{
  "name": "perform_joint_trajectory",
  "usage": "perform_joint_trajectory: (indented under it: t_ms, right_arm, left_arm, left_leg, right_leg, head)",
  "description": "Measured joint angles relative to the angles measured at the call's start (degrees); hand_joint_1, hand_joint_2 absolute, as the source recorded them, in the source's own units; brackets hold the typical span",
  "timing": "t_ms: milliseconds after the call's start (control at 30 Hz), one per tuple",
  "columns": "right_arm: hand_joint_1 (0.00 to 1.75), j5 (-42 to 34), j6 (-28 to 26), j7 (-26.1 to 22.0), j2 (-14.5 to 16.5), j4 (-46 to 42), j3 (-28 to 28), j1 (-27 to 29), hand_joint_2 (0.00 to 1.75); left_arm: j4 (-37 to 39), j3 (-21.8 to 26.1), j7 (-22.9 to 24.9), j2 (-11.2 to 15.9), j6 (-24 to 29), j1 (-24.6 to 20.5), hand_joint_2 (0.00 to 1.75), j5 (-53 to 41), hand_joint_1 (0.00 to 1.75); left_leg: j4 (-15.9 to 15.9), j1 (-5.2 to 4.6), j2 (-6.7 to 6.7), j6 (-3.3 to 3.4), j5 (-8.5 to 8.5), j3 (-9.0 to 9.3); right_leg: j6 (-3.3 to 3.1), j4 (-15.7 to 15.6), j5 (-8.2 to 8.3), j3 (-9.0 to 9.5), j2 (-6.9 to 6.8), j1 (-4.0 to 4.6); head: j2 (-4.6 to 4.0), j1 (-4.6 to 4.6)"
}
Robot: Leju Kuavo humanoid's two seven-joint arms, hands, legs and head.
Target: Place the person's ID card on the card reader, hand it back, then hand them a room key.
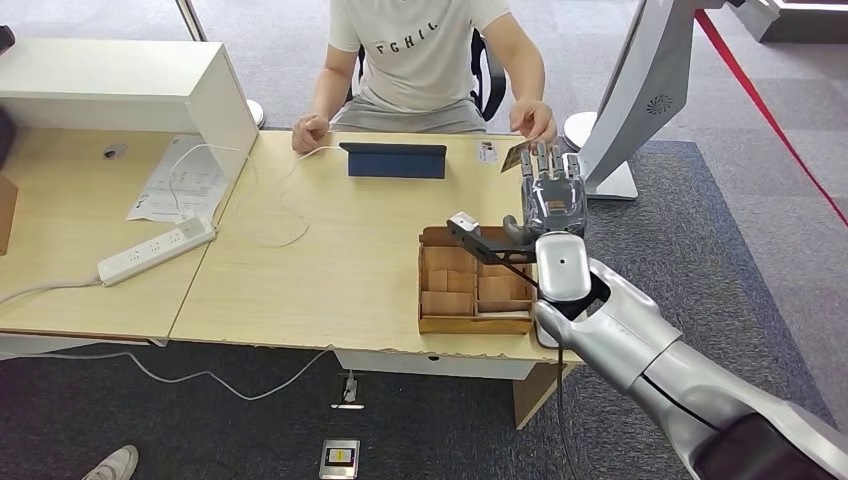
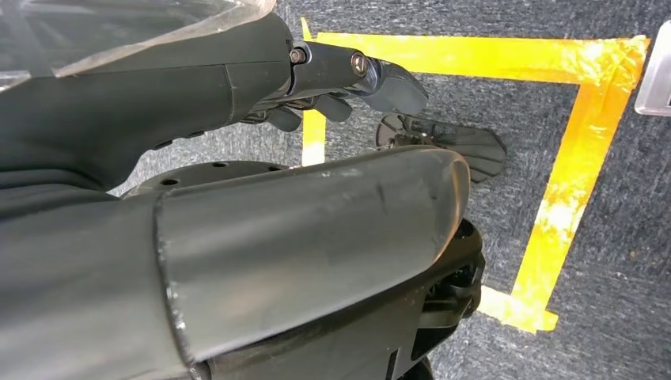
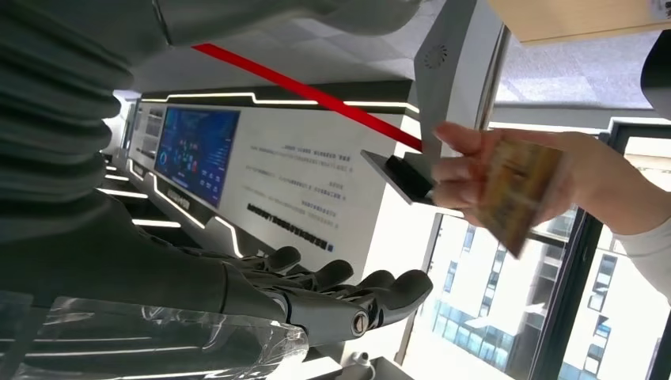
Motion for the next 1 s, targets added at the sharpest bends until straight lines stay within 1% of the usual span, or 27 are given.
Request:
perform_joint_trajectory:
  t_ms: [67, 133, 233, 333, 433, 500, 600, 667, 733, 767, 833, 867, 933, 967, 1000]
  right_arm:
    - [0.00, -0.75, 0.39, 0.00, -0.73, -0.11, -0.62, -0.02, 0.00]
    - [0.00, -2.91, 0.23, 0.01, -2.31, -0.62, -1.69, 0.05, 0.00]
    - [0.00, -6.77, -0.34, 0.02, -6.16, -1.57, -4.25, 0.27, 0.00]
    - [0.00, -7.15, 0.15, 0.05, -11.09, -2.61, -7.98, 2.05, 0.00]
    - [0.00, -5.87, 1.36, 0.09, -16.28, -5.02, -14.13, 6.70, 0.00]
    - [0.00, -6.22, 1.40, 0.09, -18.97, -6.96, -18.45, 10.06, 0.00]
    - [0.00, -8.58, -1.84, 0.09, -21.50, -9.08, -25.18, 14.41, 0.00]
    - [0.00, -10.66, -4.44, 0.09, -23.28, -10.12, -30.64, 18.52, 0.00]
    - [0.00, -15.29, -7.36, 0.07, -25.51, -10.69, -36.55, 24.35, 0.00]
    - [0.00, -19.51, -9.86, -0.13, -26.52, -10.77, -39.27, 27.71, 0.00]
    - [0.00, -30.60, -16.76, -1.55, -27.99, -10.25, -43.41, 34.62, 0.00]
    - [0.00, -36.11, -20.35, -3.14, -28.33, -9.57, -44.84, 37.81, 0.00]
    - [0.00, -45.32, -26.21, -7.84, -28.32, -7.01, -46.65, 43.02, 0.00]
    - [0.00, -49.06, -28.20, -10.45, -28.01, -5.27, -47.06, 45.03, 0.00]
    - [0.00, -50.93, -29.15, -11.82, -27.83, -4.31, -47.22, 45.96, 0.00]
  left_arm:
    - [0.02, 0.03, 0.00, 0.03, -0.17, 0.14, 0.00, 0.44, 0.00]
    - [0.07, 0.06, -0.02, 0.15, -0.71, 0.40, 0.00, 0.85, 0.00]
    - [0.21, 0.13, -0.08, 0.47, -1.54, 1.07, 0.00, 1.31, 0.00]
    - [0.39, 0.42, -0.05, 0.79, -1.62, 1.66, 0.00, 1.34, 0.00]
    - [0.43, 1.18, -0.05, 0.91, -1.22, 2.11, 0.00, 1.34, 0.00]
    - [0.44, 1.60, -0.13, 0.93, -0.92, 2.37, 0.00, 1.34, 0.00]
    - [0.48, 2.51, -0.54, 0.90, -0.32, 2.42, 0.00, 1.34, 0.00]
    - [0.48, 3.52, -1.27, 0.67, 0.27, 2.46, 0.00, 1.34, 0.00]
    - [0.47, 4.79, -2.09, 0.19, 1.07, 2.73, 0.00, 1.34, 0.00]
    - [0.46, 5.48, -2.36, -0.09, 1.55, 2.94, 0.00, 1.35, 0.00]
    - [0.45, 6.73, -2.56, -0.67, 2.58, 3.38, 0.00, 1.35, 0.00]
    - [0.45, 7.30, -2.57, -0.92, 3.08, 3.52, 0.00, 1.35, 0.00]
    - [0.42, 8.38, -2.56, -1.38, 3.94, 3.59, 0.00, 1.35, 0.00]
    - [0.39, 8.83, -2.57, -1.55, 4.26, 3.55, 0.00, 1.34, 0.00]
    - [0.38, 9.06, -2.57, -1.64, 4.43, 3.52, 0.00, 1.34, 0.00]
  left_leg:
    - [0.03, 0.00, 0.00, 0.00, 0.00, 0.01]
    - [0.08, 0.00, -0.03, 0.00, 0.00, 0.02]
    - [0.13, 0.00, -0.08, 0.02, -0.02, 0.00]
    - [0.17, -0.01, -0.08, 0.10, -0.07, 0.03]
    - [0.22, -0.01, -0.16, 0.18, -0.12, 0.04]
    - [0.21, -0.03, -0.14, 0.22, -0.15, 0.02]
    - [0.22, -0.04, -0.10, 0.26, -0.18, 0.09]
    - [0.26, -0.01, -0.39, 0.29, -0.20, 0.17]
    - [0.27, 0.03, -0.81, 0.35, -0.25, 0.23]
    - [0.27, 0.04, -0.96, 0.39, -0.27, 0.25]
    - [0.26, 0.04, -1.05, 0.46, -0.35, 0.24]
    - [0.25, 0.04, -1.03, 0.49, -0.39, 0.23]
    - [0.23, 0.02, -0.93, 0.51, -0.46, 0.22]
    - [0.22, 0.02, -0.88, 0.51, -0.48, 0.24]
    - [0.22, 0.02, -0.86, 0.51, -0.49, 0.24]
  right_leg:
    - [0.00, -0.01, 0.00, 0.00, 0.00, 0.00]
    - [0.01, -0.01, 0.00, 0.00, -0.01, 0.00]
    - [0.02, -0.04, 0.01, 0.03, -0.04, -0.01]
    - [0.06, -0.10, 0.01, 0.10, -0.03, -0.01]
    - [0.13, -0.15, -0.02, 0.25, -0.13, -0.01]
    - [0.15, -0.15, -0.02, 0.26, -0.12, -0.02]
    - [0.19, -0.16, -0.03, 0.24, -0.06, -0.04]
    - [0.30, -0.23, -0.13, 0.37, -0.29, -0.02]
    - [0.43, -0.29, -0.28, 0.64, -0.69, 0.00]
    - [0.47, -0.32, -0.34, 0.76, -0.84, 0.01]
    - [0.50, -0.36, -0.40, 0.88, -0.94, 0.01]
    - [0.50, -0.37, -0.41, 0.87, -0.93, 0.00]
    - [0.50, -0.37, -0.43, 0.82, -0.85, -0.03]
    - [0.51, -0.37, -0.44, 0.80, -0.81, -0.04]
    - [0.51, -0.38, -0.45, 0.80, -0.80, -0.04]
  head:
    - [0.00, -0.01]
    - [0.01, -0.01]
    - [0.01, 0.01]
    - [0.00, 0.01]
    - [0.00, 0.01]
    - [0.01, 0.00]
    - [0.02, -0.03]
    - [0.01, -0.03]
    - [0.00, -0.01]
    - [0.00, 0.00]
    - [0.01, 0.00]
    - [0.01, -0.02]
    - [0.01, -0.03]
    - [0.01, -0.03]
    - [0.01, -0.02]
